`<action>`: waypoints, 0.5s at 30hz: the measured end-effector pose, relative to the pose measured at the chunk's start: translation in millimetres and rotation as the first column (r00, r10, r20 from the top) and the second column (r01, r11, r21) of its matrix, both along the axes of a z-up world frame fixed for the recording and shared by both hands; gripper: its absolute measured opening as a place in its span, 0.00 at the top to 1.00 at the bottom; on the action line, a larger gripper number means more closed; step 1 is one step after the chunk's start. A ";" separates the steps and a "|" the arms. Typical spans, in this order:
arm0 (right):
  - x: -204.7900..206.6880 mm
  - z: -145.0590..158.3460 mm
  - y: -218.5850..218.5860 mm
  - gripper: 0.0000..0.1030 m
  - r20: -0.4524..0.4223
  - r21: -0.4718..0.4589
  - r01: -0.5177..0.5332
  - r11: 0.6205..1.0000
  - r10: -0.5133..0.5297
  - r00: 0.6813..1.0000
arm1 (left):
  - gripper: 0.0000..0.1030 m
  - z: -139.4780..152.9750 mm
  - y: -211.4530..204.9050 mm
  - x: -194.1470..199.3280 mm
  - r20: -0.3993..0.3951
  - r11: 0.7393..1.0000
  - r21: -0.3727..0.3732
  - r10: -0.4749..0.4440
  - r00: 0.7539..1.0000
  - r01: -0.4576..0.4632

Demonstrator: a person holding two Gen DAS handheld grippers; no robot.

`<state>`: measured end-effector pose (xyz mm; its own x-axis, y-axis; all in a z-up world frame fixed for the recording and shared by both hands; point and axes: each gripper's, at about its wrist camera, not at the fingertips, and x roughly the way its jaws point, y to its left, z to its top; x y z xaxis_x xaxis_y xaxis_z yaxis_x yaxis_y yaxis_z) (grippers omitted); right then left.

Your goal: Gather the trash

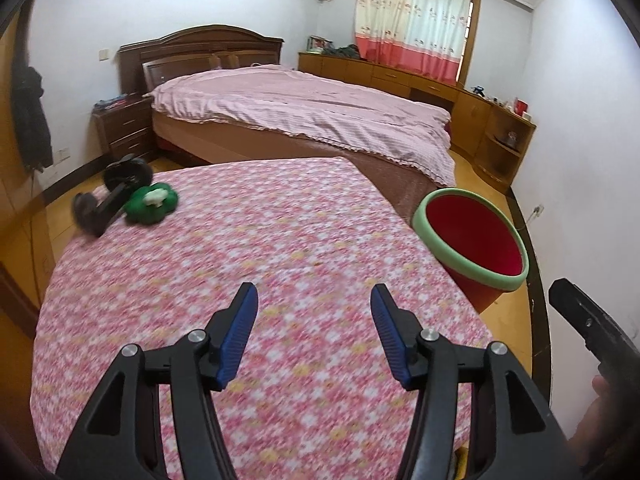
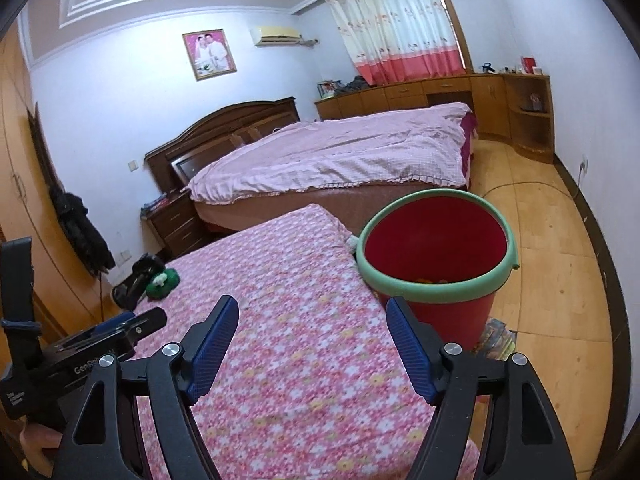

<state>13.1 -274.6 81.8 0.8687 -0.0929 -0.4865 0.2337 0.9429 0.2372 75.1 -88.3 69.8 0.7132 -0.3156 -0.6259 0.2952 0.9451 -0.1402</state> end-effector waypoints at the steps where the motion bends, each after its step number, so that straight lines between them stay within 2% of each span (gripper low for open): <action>1: -1.0 -1.1 2.9 0.25 0.001 -0.003 -0.001 1.000 0.001 1.000 | 0.43 -0.5 3.9 -3.1 0.003 1.000 0.003 0.011 1.000 -0.011; 15: -9.0 -19.9 28.9 0.25 -0.015 -0.009 -0.035 0.999 0.035 0.999 | 0.43 -8.8 35.2 -27.6 0.026 0.993 0.012 0.118 0.993 -0.119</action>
<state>4.1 -245.7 62.0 0.8642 -0.0670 -0.4988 0.2040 0.9526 0.2256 47.5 -53.1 60.9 0.7607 -0.2197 -0.6108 0.1843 0.9753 -0.1213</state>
